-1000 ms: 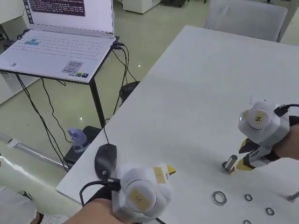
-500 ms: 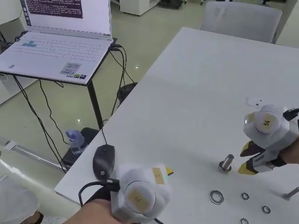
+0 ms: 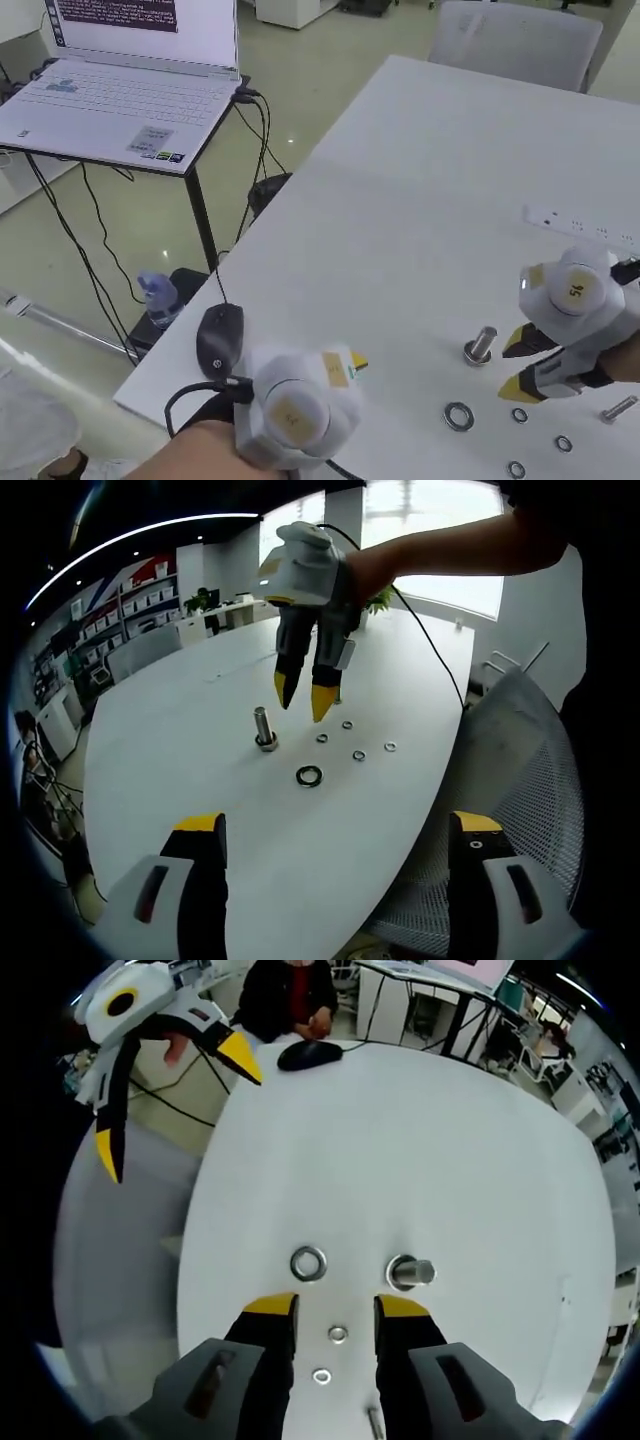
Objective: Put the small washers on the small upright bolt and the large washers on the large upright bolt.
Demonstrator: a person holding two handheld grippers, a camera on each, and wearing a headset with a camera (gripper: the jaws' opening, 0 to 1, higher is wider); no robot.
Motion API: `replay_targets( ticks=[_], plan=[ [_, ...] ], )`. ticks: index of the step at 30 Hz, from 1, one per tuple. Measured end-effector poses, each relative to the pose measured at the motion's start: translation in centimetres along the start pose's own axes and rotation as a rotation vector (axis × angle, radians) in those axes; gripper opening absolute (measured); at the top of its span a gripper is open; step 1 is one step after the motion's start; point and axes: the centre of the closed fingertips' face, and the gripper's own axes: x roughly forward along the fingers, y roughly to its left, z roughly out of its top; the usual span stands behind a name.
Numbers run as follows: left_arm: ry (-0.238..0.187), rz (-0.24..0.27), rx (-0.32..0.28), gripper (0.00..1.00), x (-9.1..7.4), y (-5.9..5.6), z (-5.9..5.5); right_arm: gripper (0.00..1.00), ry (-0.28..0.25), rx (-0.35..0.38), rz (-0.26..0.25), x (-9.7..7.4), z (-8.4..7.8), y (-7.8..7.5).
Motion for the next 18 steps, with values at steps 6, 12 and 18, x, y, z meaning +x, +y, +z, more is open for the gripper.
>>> replay_targets(
  ticks=[6,12,18],
  plan=[
    [0.000,0.004,0.003,0.91,0.1,0.1,0.0,0.31,-0.012,-0.008,0.006,0.6,0.5,0.9],
    [-0.013,0.019,0.005,0.91,-0.1,0.3,0.4,0.34,-0.006,-0.037,0.005,1.9,0.3,1.8],
    [-0.007,0.023,0.011,0.90,-0.2,0.5,0.3,0.35,-0.010,-0.041,0.004,3.3,-0.3,2.1]
  ],
)
